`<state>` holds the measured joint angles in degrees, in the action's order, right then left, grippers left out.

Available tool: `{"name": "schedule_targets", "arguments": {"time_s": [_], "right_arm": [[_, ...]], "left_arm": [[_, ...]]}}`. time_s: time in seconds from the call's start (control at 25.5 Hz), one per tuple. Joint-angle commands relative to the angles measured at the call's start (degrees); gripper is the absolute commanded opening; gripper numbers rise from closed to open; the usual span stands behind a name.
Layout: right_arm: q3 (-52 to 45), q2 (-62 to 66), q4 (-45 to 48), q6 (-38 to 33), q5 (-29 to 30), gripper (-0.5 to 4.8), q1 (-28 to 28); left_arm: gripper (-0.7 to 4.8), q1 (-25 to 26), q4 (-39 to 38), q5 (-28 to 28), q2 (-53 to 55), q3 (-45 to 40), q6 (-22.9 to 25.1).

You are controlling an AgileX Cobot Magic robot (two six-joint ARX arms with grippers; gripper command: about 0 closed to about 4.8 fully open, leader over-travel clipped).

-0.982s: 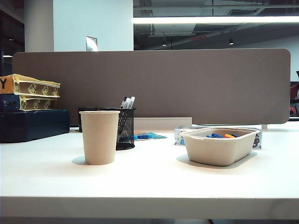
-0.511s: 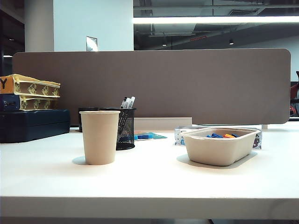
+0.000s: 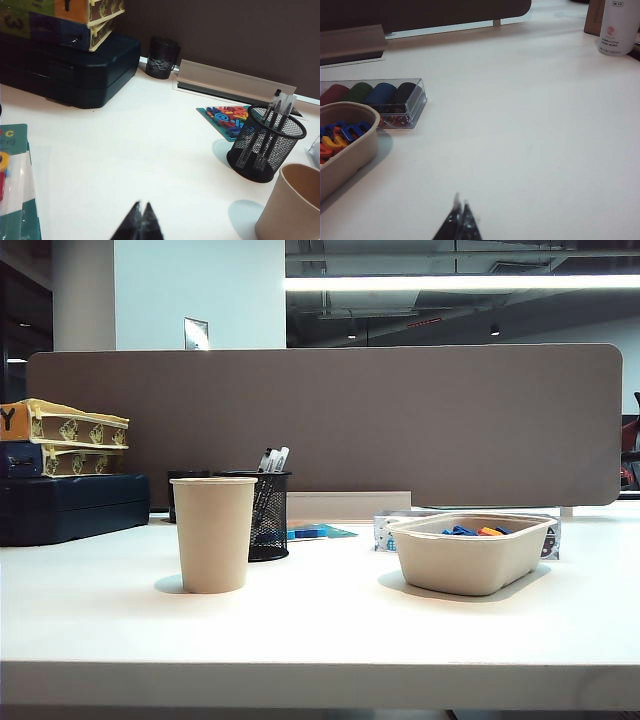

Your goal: Pick up one pen and put it in the pen container.

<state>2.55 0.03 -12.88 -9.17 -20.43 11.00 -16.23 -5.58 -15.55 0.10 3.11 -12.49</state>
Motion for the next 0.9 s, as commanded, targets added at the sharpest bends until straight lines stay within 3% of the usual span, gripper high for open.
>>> {"name": "schedule_targets", "arguments": {"time_s": [0.04,0.9], "right_arm": [[0.2,-0.2,0.9,-0.1,-0.2,-0.01,0.1],[-1.4,-0.2,1.6,-0.1,-0.2,-0.01,0.1]], "left_arm": [[-0.05,0.1,0.4,0.2,0.0,0.1,0.0],[-0.05,0.2,-3.4,0.3,0.0,-2.7,0.0]]}}
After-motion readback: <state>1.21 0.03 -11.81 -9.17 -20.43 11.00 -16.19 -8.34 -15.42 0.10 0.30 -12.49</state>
